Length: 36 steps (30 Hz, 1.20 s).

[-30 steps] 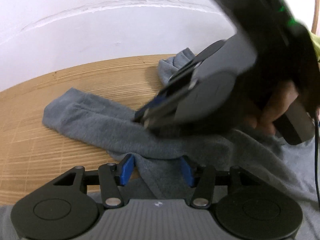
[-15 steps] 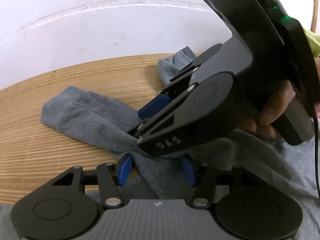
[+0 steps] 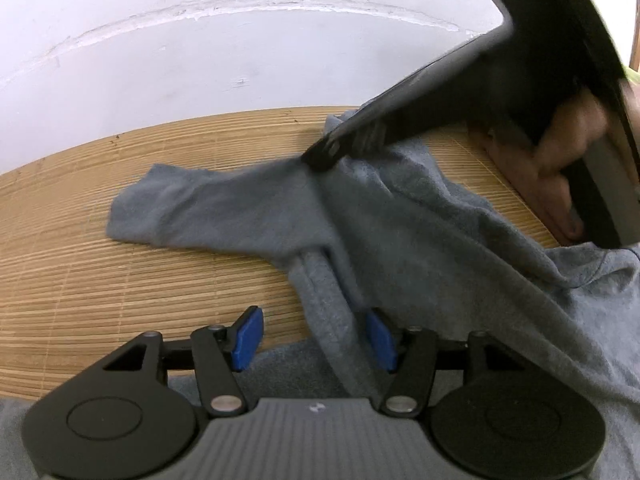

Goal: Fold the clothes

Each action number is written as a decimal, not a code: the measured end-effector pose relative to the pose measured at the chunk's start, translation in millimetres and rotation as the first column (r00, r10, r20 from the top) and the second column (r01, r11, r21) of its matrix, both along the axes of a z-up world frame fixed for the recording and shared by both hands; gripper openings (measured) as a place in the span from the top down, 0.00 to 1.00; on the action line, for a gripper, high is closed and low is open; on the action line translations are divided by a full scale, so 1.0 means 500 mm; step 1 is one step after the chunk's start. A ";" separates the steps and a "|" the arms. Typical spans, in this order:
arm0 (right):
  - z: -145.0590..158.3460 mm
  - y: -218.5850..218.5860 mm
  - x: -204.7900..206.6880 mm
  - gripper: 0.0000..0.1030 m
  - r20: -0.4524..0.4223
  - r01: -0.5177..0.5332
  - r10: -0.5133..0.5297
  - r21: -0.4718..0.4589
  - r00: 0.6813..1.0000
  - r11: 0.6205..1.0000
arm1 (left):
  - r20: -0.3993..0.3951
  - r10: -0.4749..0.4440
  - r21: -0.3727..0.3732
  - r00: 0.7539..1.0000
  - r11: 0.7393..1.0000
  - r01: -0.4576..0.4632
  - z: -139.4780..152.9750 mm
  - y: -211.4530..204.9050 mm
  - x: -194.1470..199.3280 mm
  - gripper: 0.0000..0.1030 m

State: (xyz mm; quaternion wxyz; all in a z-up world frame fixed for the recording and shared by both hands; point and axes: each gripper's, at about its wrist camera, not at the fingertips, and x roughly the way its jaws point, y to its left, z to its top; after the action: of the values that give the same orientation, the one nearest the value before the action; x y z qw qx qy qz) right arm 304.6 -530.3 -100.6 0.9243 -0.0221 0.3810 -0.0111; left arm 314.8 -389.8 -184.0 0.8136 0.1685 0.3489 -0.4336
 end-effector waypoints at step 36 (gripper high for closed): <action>-0.038 -0.064 -0.174 0.91 -0.042 0.234 -0.233 0.008 0.972 0.972 | -0.115 0.170 -0.035 0.979 0.984 -0.175 0.008 -0.013 0.126 0.45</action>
State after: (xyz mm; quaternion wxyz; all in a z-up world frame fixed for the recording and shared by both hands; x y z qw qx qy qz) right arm 217.6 -562.4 -119.6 0.9087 0.0285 0.3999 -0.1167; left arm 377.8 -396.4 -180.0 0.8310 0.0949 0.3971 -0.3778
